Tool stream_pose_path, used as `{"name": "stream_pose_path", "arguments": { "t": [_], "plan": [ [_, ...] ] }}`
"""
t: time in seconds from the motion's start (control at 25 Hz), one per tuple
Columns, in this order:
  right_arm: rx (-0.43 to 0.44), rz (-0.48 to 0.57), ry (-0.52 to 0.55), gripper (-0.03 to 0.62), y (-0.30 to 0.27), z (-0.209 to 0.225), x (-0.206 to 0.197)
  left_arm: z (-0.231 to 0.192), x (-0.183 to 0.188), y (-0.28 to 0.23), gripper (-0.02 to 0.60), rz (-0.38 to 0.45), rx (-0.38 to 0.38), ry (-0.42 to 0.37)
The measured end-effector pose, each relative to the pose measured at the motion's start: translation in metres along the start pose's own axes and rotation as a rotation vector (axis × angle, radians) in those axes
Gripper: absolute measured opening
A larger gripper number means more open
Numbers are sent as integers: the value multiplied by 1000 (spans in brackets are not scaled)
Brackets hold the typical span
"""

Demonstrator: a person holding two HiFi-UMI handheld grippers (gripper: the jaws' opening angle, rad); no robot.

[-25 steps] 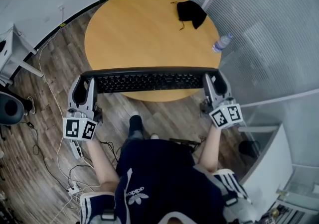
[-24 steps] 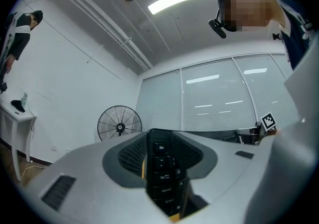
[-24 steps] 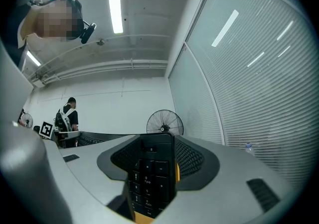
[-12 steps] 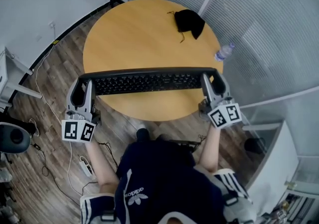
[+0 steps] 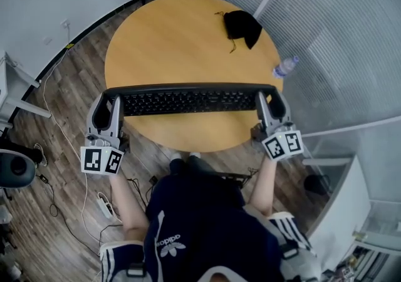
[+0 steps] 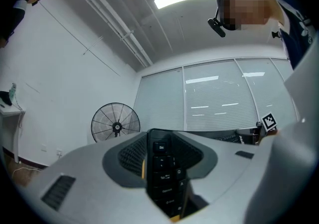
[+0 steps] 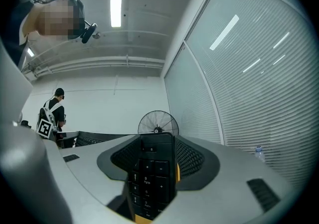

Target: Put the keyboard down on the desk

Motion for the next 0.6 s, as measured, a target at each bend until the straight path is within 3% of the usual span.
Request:
{"name": "stream_pose_path", "arguments": {
  "t": [0.12, 0.28, 0.6],
  "plan": [
    [-24, 36, -27, 198, 2, 13, -18, 7, -9, -7, 141, 31, 13, -15],
    [-54, 33, -48, 198, 11, 36, -41, 22, -27, -25, 143, 11, 10, -32],
    [-71, 4, -50, 198, 18, 48, -48, 30, -41, -33, 143, -16, 15, -16]
  ]
}}
Point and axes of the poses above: the fingertips, and each gripper's own axes: y backward along the fingers, z to its right, x out of its top, the point moved 6 cm from there along y, backward along the fingers, and after that the axes turned 9 degrees about y, right-handed, at the moved point
